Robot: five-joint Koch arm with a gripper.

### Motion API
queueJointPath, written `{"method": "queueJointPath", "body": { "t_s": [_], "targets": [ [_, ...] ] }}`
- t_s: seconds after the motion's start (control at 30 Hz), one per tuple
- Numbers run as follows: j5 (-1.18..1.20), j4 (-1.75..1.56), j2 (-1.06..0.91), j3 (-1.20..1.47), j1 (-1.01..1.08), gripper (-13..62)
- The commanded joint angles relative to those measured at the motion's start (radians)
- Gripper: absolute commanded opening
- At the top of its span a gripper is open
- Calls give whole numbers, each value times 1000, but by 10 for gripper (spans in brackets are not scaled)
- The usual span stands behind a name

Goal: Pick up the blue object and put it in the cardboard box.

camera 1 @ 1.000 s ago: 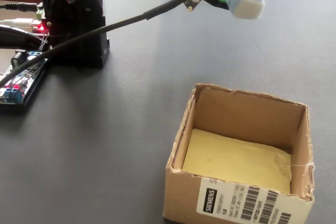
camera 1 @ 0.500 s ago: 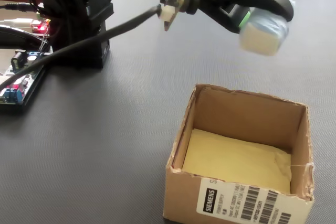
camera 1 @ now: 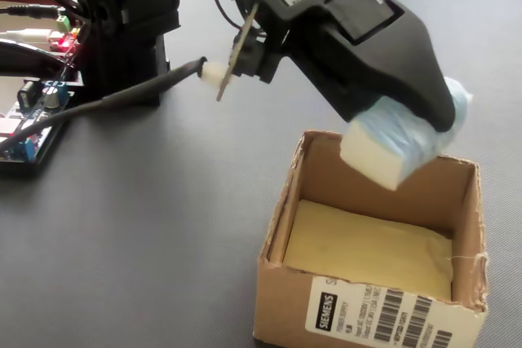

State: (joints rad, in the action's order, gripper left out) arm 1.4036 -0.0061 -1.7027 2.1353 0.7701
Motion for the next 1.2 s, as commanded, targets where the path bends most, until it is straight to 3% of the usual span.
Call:
{"method": "queueJointPath", "body": {
  "t_s": [0.0, 0.03, 0.1, 0.37, 0.77, 1.17],
  "targets": [
    [0, -35, -15, -91, 11, 3],
    [0, -29, -21, -78, 12, 4],
    [17, 54, -29, -81, 12, 111],
    [25, 221, -71, -63, 9, 303],
    [23, 195, -149, -55, -38, 317],
    [40, 117, -368, 138, -348, 326]
  ]
}}
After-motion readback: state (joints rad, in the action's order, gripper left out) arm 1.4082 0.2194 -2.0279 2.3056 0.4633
